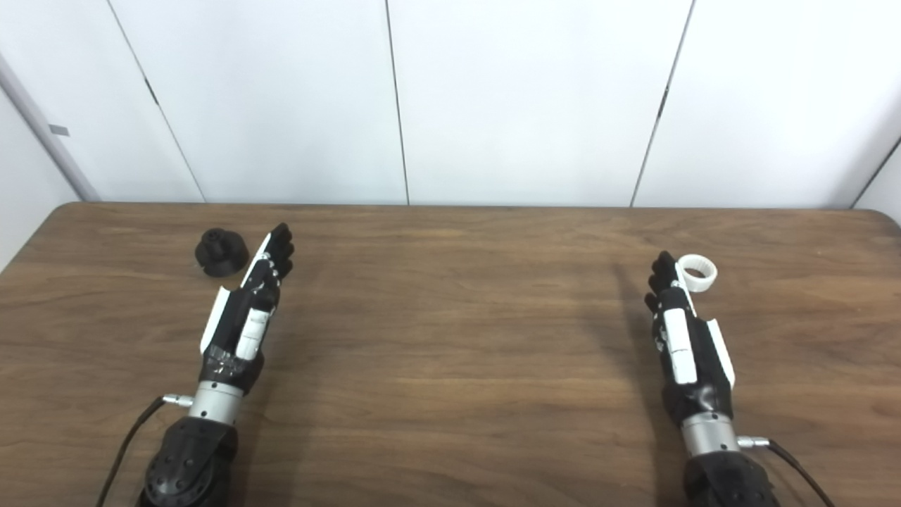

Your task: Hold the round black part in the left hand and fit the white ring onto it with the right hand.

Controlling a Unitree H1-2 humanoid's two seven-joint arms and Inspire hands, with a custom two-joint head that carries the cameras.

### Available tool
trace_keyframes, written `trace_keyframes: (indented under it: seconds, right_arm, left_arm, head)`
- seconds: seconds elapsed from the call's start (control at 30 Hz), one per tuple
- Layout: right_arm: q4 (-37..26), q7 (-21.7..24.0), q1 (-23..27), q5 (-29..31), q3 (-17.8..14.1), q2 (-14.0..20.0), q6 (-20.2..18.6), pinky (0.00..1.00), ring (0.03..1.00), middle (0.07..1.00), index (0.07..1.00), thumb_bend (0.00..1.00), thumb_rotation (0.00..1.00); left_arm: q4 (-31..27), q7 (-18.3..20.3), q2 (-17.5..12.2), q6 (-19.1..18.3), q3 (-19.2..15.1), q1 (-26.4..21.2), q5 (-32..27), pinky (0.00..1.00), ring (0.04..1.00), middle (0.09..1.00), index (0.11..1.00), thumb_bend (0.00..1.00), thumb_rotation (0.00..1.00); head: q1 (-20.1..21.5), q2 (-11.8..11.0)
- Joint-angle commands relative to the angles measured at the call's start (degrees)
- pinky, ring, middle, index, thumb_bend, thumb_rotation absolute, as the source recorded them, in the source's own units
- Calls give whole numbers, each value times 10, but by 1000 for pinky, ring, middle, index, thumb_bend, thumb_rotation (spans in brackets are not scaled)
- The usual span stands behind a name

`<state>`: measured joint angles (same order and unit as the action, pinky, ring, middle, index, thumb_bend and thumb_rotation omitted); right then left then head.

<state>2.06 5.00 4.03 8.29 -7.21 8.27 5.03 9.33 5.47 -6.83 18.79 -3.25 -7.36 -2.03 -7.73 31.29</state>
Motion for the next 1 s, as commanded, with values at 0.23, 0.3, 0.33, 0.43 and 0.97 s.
trace_keyframes:
  seconds: [0.23,0.3,0.33,0.43,0.97]
  right_arm:
    - [33,7,-11,10,-2,-1,25,1000,1000,1000,1000,580,920]
    - [34,5,-11,7,-2,0,26,1000,1000,1000,1000,584,931]
    - [36,5,-11,7,-2,0,27,1000,1000,1000,1000,580,932]
    - [38,7,-10,10,-2,-1,29,1000,1000,1000,1000,583,925]
    - [58,10,-11,2,1,3,47,1000,1000,1000,1000,558,938]
  left_arm:
    - [43,-3,11,7,9,34,2,1000,1000,1000,1000,901,917]
    - [48,-1,11,14,9,33,-1,1000,1000,1000,1000,900,915]
    - [50,1,12,17,8,32,-4,1000,1000,1000,1000,894,909]
    - [51,9,8,19,7,30,-16,1000,1000,1000,1000,894,874]
    - [33,-172,-58,81,24,0,259,909,972,981,964,953,495]
  head:
    - [-2,-5]
    - [-2,-6]
    - [-2,-7]
    - [-4,-12]
    - [-23,-30]
